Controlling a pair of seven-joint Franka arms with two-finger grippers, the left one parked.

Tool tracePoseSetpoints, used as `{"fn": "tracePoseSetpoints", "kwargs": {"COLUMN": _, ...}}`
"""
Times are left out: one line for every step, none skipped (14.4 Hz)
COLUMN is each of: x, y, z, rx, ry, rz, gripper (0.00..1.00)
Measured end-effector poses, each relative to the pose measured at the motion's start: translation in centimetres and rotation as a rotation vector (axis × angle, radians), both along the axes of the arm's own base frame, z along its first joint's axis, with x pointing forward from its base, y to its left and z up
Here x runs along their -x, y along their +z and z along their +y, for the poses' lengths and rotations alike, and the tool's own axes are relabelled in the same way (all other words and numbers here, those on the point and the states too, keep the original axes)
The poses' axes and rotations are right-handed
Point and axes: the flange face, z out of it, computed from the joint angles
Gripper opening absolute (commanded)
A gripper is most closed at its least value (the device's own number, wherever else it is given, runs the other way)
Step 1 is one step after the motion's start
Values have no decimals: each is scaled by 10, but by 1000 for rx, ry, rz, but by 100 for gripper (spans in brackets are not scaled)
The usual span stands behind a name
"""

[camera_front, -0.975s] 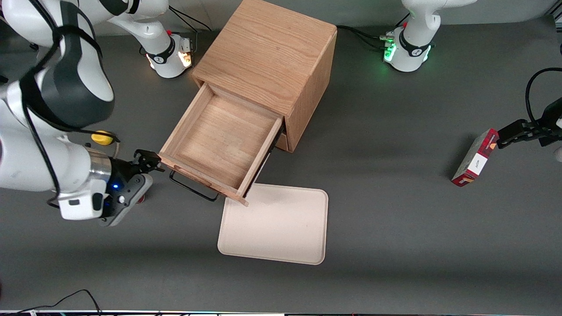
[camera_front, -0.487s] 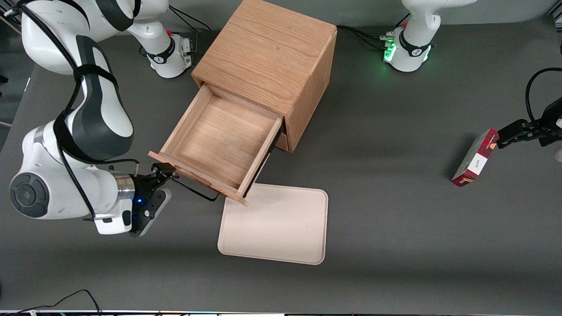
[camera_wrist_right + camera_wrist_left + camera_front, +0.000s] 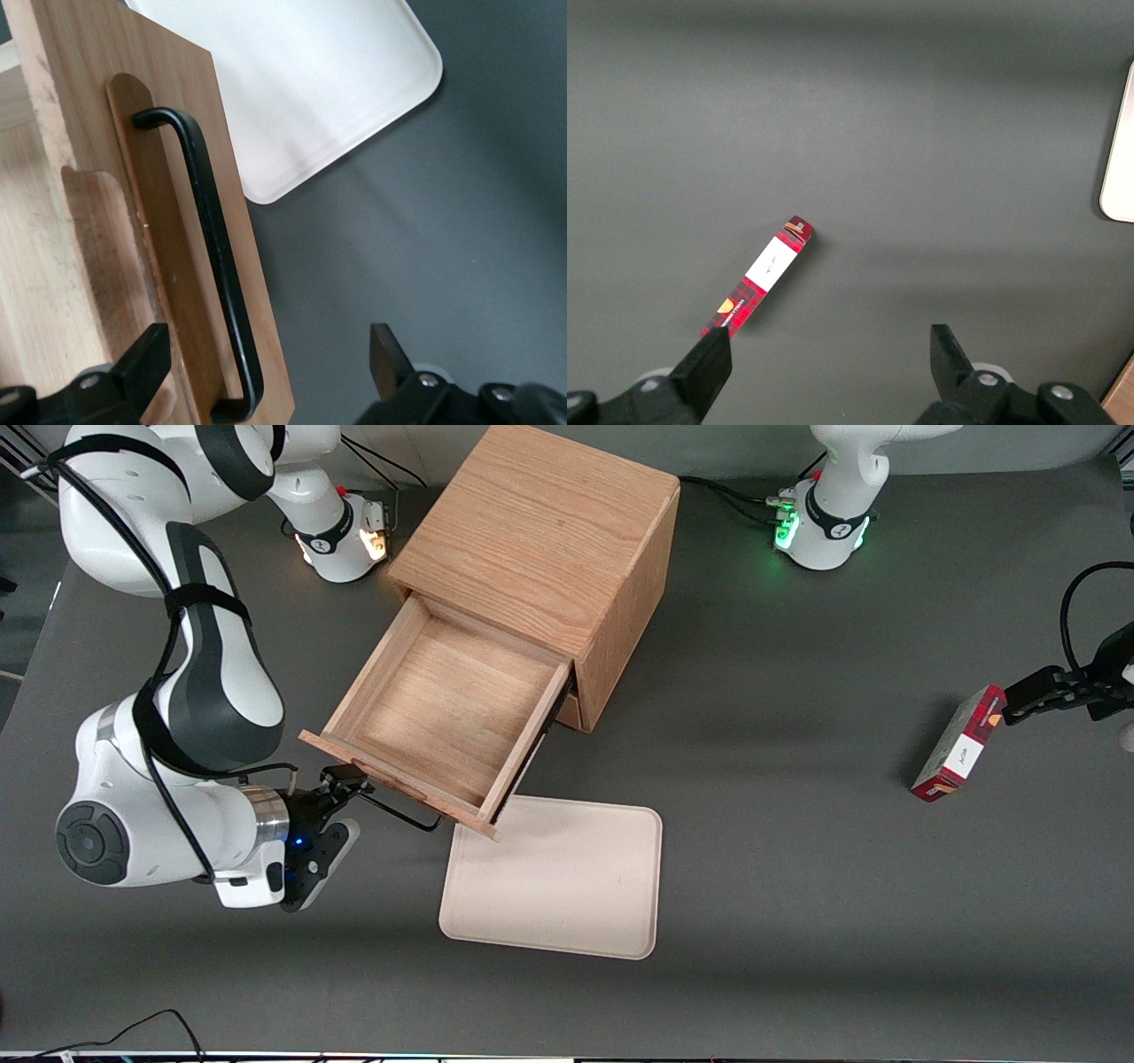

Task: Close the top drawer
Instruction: 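Push the drawer front with the right gripper into the wooden cabinet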

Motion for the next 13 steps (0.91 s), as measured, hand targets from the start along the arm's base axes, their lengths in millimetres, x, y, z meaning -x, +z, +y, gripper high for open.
{"fn": "tracePoseSetpoints", "kwargs": {"x": -1, "y": -4, "z": 1, "rx": -4, "ry": -1, "rz": 2, "gripper": 100}}
{"fn": "tracePoseSetpoints", "kwargs": {"x": -2, "y": -8, "z": 1, "rx": -6, "ry": -3, "rz": 2, "gripper": 100}}
{"fn": "tracePoseSetpoints", "kwargs": {"x": -2, "y": -12, "z": 2, "rx": -6, "ry": -4, "rz": 5, "gripper": 100}}
{"fn": "tracePoseSetpoints", "kwargs": {"x": -3, "y": -15, "z": 2, "rx": -7, "ry": -6, "rz": 2, "gripper": 100}}
{"fn": "tracePoseSetpoints", "kwargs": {"x": -3, "y": -19, "z": 3, "rx": -8, "ry": -8, "rz": 3, "gripper": 100}}
{"fn": "tracePoseSetpoints", "kwargs": {"x": -3, "y": -24, "z": 4, "rx": -9, "ry": -9, "rz": 3, "gripper": 100}}
{"fn": "tracePoseSetpoints", "kwargs": {"x": -3, "y": -28, "z": 5, "rx": -10, "ry": -11, "rz": 2, "gripper": 100}}
{"fn": "tracePoseSetpoints", "kwargs": {"x": -3, "y": -34, "z": 5, "rx": -9, "ry": -13, "rz": 3, "gripper": 100}}
{"fn": "tracePoseSetpoints", "kwargs": {"x": -2, "y": -40, "z": 5, "rx": -8, "ry": -14, "rz": 10, "gripper": 100}}
{"fn": "tracePoseSetpoints", "kwargs": {"x": -2, "y": -44, "z": 6, "rx": -12, "ry": -15, "rz": 17, "gripper": 100}}
{"fn": "tracePoseSetpoints", "kwargs": {"x": 0, "y": -47, "z": 7, "rx": -22, "ry": -19, "rz": 27, "gripper": 100}}
{"fn": "tracePoseSetpoints", "kwargs": {"x": 0, "y": -48, "z": 8, "rx": -30, "ry": -25, "rz": 34, "gripper": 100}}
{"fn": "tracePoseSetpoints", "kwargs": {"x": 1, "y": -50, "z": 8, "rx": -34, "ry": -38, "rz": 43, "gripper": 100}}
